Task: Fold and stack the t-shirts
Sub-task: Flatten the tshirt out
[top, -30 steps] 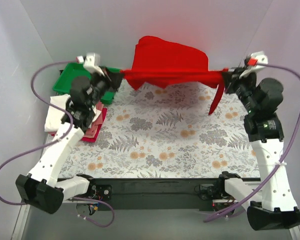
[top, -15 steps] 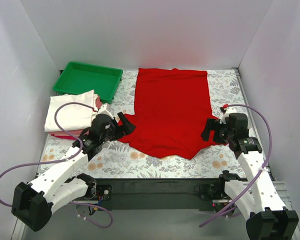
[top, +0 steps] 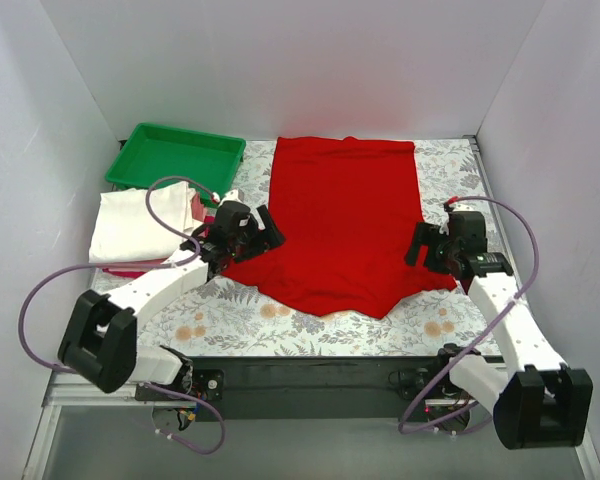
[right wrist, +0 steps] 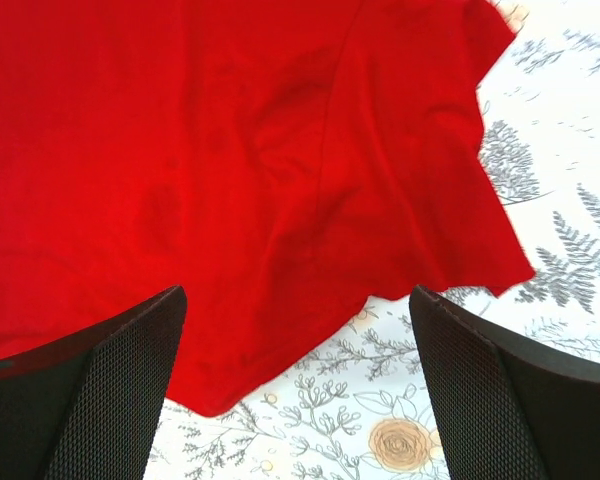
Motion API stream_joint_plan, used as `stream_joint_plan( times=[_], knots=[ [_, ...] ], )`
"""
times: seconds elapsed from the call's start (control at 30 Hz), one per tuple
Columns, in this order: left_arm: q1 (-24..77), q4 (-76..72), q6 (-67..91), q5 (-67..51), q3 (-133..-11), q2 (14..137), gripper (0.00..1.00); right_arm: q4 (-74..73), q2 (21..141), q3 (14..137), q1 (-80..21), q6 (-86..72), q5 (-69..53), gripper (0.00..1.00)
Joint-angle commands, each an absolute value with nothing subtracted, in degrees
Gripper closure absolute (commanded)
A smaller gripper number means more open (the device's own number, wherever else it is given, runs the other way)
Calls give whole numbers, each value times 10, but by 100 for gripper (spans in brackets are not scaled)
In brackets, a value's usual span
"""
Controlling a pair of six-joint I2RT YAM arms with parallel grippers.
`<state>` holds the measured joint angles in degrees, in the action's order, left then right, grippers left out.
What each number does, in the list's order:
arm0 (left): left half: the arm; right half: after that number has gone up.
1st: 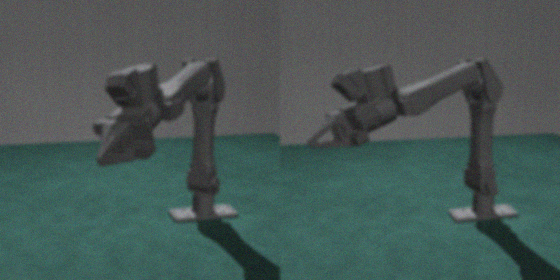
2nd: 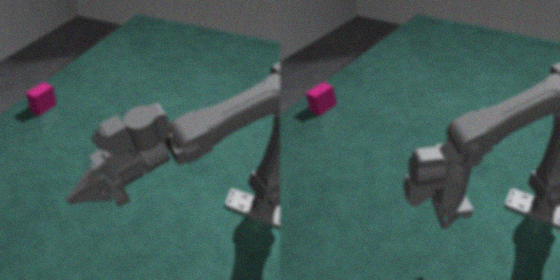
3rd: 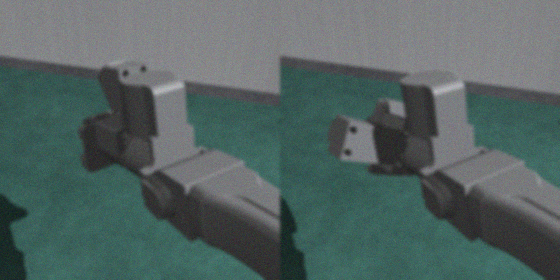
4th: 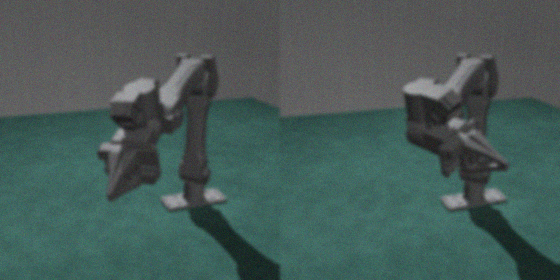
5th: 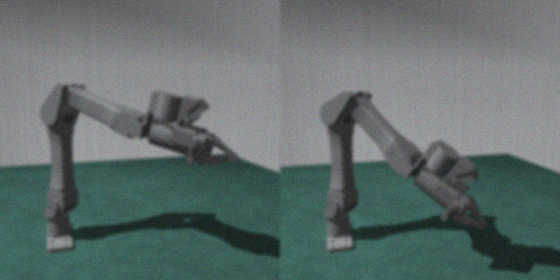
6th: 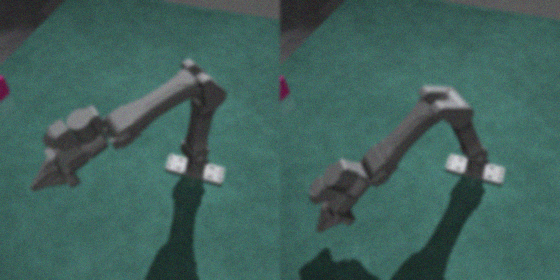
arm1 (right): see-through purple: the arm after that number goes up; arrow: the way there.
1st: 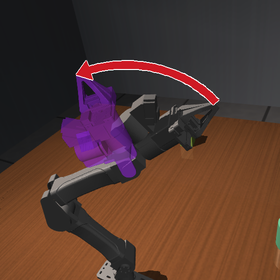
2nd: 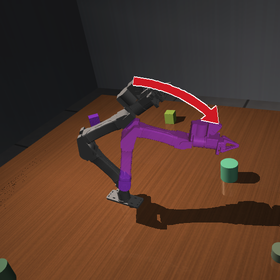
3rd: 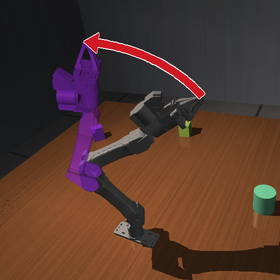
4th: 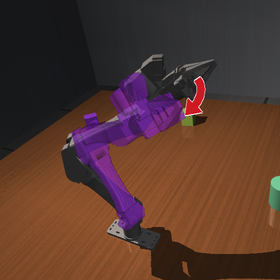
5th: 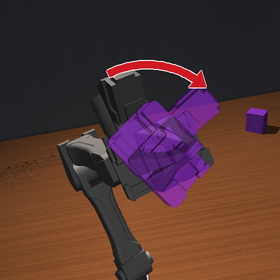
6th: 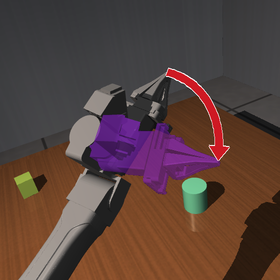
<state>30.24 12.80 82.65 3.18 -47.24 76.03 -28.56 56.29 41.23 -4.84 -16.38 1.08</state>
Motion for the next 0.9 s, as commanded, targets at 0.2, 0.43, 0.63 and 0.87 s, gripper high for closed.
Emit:
stream_joint_plan(
  times=[0.2,0.43,0.63,0.87],
  knots=[
    [307,49,819,-19,-450,856,10,-187,736,425,-27,-185,-52,2],
    [301,49,826,14,-429,896,9,-178,834,427,22,-192,-58,2],
    [291,60,823,26,-429,905,8,-185,857,420,90,-192,-32,2],
    [290,72,813,2,-412,895,8,-181,885,454,103,-175,-52,2]
  ],
)
